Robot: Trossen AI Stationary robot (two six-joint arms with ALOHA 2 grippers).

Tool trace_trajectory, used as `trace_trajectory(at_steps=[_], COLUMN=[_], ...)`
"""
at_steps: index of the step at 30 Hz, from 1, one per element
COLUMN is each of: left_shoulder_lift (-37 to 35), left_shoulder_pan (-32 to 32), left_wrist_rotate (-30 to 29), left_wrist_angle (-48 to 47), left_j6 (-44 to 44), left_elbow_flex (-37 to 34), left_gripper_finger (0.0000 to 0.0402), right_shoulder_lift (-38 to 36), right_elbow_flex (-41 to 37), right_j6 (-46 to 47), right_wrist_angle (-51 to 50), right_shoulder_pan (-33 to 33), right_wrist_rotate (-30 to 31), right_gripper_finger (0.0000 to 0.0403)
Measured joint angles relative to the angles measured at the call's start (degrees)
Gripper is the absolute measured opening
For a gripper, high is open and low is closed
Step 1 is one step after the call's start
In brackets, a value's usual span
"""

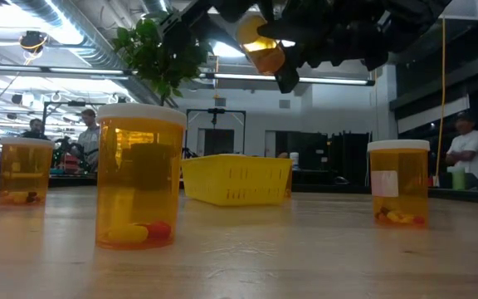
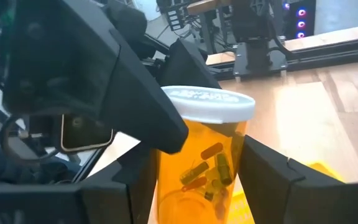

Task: Pick and place pill bottles into a basket
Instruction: Put the pill bottle into the bin

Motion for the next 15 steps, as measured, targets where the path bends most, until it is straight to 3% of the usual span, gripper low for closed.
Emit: trace_trajectory(at_steps=[5,15], left_shoulder_lift=[-1.0,-2.5], left_shoulder_pan=[-1.0,-4.2], left_wrist_rotate=[0.8,0.9], left_wrist_angle=[0.9,-2.2], left_j6=[-0.7,-11.8], left_elbow_flex=[0.0,0.0], left_gripper_finger=[0.0235,0.0235], right_shoulder_lift=[-0.1,0.1], right_elbow_flex=[0.0,0.0], right_j6=[-0.8,-4.7], right_wrist_angle=[-0.2,-1.0], right_shoulder_pan=[0.0,-0.1], right_wrist_rotate=[-1.8,-1.9], right_gripper_finger=[0.0196,0.0196])
